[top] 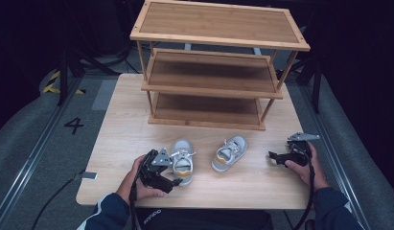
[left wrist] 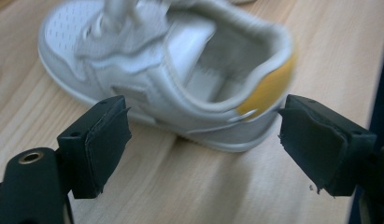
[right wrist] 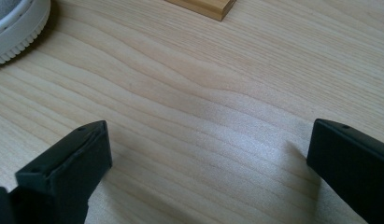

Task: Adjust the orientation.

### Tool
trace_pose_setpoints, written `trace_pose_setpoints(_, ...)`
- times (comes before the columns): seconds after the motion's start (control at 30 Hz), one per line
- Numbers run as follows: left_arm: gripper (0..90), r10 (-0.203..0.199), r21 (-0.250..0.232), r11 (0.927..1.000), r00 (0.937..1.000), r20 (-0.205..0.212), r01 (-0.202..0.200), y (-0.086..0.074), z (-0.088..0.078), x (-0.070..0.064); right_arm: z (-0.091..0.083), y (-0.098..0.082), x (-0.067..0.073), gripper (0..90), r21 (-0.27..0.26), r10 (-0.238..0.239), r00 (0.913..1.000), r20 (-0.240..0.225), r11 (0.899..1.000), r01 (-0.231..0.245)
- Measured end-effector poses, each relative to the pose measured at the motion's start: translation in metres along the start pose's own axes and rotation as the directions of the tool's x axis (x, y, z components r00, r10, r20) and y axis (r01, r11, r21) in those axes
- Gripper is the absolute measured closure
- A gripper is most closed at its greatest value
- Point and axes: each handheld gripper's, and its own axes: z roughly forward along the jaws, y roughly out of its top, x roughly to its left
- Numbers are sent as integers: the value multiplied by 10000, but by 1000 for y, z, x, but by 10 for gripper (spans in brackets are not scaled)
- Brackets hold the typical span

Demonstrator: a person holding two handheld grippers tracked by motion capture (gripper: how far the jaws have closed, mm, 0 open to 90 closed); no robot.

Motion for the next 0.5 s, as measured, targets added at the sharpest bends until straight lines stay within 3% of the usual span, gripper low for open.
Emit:
trace_pose_setpoints(0.17,116,-250,-37,9997,9990,382,251,0,9,4,0,0,0,1,2,-10,10000,-4,10000,10)
trace_pose_setpoints(0.5,124,295,-104,9995,9983,498,-290,18,26,15,0,0,0,1,2,-10,10000,-5,10000,10)
